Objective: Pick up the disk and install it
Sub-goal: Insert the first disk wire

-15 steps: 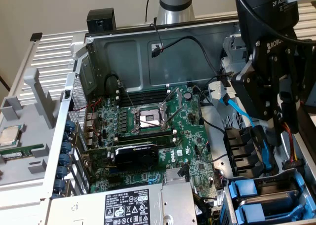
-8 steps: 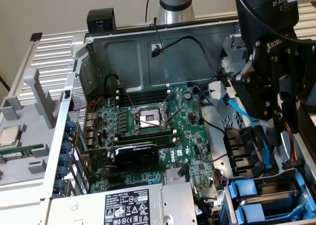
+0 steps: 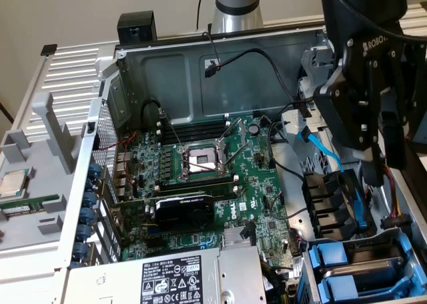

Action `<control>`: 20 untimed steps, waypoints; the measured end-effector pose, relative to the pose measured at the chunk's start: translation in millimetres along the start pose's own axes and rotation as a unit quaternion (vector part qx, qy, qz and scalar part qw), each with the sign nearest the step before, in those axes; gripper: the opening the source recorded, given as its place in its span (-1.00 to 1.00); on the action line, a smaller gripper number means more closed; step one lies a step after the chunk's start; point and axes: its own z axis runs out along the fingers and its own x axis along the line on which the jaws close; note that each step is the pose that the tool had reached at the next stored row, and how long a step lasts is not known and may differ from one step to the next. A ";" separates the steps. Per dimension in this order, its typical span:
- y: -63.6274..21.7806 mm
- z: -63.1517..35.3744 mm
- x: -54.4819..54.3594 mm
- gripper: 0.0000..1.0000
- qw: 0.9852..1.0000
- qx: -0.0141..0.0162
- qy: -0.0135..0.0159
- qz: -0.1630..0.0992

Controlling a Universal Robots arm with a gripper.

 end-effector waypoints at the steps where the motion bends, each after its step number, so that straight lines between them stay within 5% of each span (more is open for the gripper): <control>1: 1.7 -2.9 -0.5 -0.14 1.000 0.000 0.000 0.000; 9: 11.2 -18.0 -3.5 -0.14 1.000 -0.001 0.001 0.001; 20: 27.1 -30.1 -19.3 -0.14 1.000 -0.003 0.007 0.003</control>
